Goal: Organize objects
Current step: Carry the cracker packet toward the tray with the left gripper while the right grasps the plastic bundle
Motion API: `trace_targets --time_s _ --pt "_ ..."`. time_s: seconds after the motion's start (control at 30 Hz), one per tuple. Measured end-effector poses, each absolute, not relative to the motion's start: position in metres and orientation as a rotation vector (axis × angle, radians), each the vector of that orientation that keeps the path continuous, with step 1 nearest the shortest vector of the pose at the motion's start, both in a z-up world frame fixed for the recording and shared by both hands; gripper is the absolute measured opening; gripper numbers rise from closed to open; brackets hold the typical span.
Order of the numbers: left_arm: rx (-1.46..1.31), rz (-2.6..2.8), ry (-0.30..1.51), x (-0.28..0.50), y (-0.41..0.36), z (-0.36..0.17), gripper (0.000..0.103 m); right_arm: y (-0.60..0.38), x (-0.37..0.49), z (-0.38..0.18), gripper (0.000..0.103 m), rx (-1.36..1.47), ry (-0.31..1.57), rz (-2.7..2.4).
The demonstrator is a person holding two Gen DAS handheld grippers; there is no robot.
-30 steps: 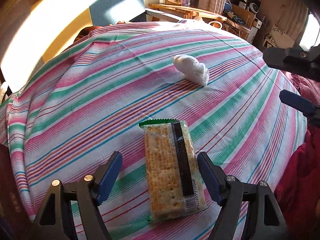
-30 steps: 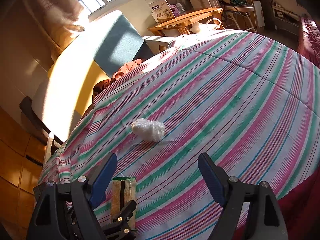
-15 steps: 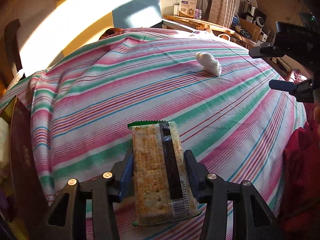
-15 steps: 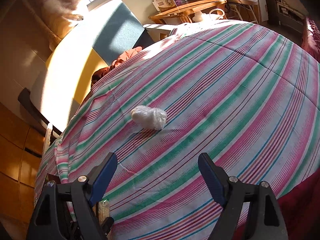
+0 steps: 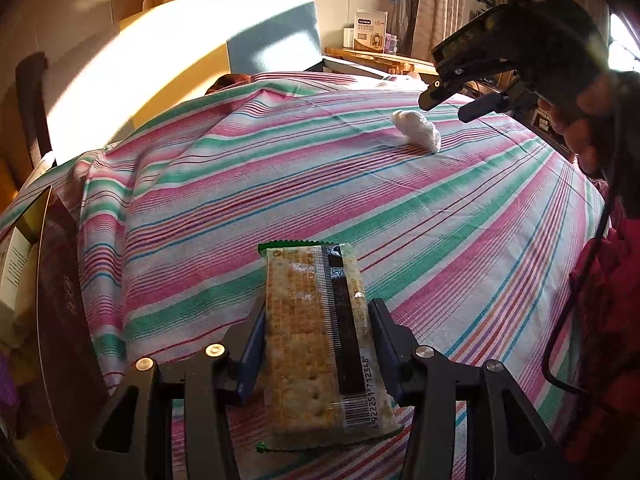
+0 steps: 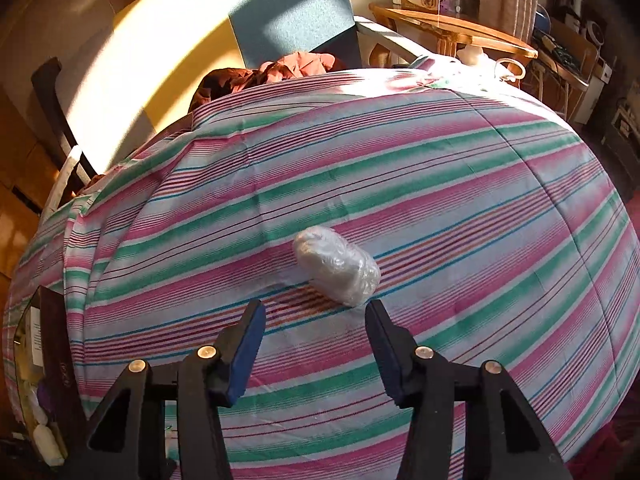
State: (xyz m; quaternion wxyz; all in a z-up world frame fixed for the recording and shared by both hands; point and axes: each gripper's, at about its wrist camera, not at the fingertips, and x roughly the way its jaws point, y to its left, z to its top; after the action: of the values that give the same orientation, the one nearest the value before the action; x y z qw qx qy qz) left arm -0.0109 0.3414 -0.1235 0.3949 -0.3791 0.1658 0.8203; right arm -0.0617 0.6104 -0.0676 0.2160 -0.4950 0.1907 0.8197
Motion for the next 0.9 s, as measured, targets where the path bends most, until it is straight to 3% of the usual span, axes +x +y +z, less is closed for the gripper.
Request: trace_targets --time_s 0.27,0.3,0.67,0.9 --pt "-0.957 2.076 0.393 -0.013 0.341 -0.126 0.051 0.626 -0.106 -0.109 0.05 -1.498 0.371 2.176" --pt "-0.956 2.078 0.396 -0.012 0.342 -0.126 0.051 0.627 -0.106 -0.11 0.039 -1.481 0.365 2.183" --pt "-0.948 2.082 0.397 -0.014 0.343 -0.127 0.051 0.57 -0.066 -0.083 0.038 -1.481 0.54 2.396" --pt "-0.999 2.097 0.413 -0.009 0.338 -0.115 0.048 0.535 -0.062 -0.095 0.038 -1.526 0.405 2.43"
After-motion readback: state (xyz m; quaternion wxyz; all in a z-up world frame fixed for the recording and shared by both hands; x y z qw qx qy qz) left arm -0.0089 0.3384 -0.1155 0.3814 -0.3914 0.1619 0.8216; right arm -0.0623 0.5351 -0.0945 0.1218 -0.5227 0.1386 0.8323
